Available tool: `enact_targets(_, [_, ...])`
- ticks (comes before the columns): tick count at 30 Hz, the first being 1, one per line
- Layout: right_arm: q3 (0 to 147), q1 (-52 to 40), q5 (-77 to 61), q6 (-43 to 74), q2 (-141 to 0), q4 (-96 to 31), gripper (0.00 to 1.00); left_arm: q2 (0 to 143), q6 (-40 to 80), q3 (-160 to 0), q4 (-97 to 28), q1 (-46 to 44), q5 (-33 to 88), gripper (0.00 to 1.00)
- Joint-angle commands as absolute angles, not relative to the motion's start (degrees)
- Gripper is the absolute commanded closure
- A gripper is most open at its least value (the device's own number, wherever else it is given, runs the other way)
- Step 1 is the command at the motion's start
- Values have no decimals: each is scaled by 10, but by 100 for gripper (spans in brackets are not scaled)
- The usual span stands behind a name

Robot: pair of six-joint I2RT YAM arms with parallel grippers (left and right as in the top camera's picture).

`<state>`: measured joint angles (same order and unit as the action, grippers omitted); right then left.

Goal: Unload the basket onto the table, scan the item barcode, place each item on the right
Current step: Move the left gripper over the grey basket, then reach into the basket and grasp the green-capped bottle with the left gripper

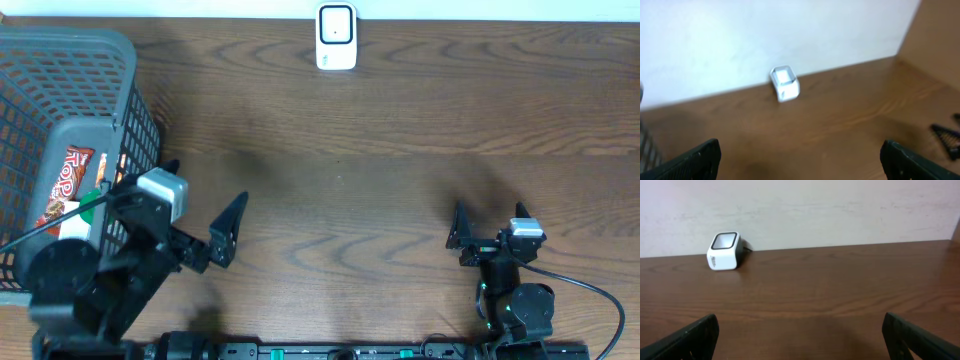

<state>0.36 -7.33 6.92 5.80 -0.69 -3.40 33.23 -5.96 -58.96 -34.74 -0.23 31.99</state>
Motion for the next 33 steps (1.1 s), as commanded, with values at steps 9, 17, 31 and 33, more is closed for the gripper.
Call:
enact_targets(9, [3, -78, 70, 55, -5, -36, 1, 388, 14, -740, -395, -4, 152, 0])
enact_targets(17, [3, -78, 70, 55, -5, -36, 1, 615, 181, -1063, -631, 29, -133, 0])
enact_targets(31, [3, -78, 70, 55, -5, -36, 1, 848, 390, -1114, -799, 278, -82, 0])
enact_targets(33, [3, -78, 70, 55, -5, -36, 1, 872, 391, -1108, -799, 292, -49, 0])
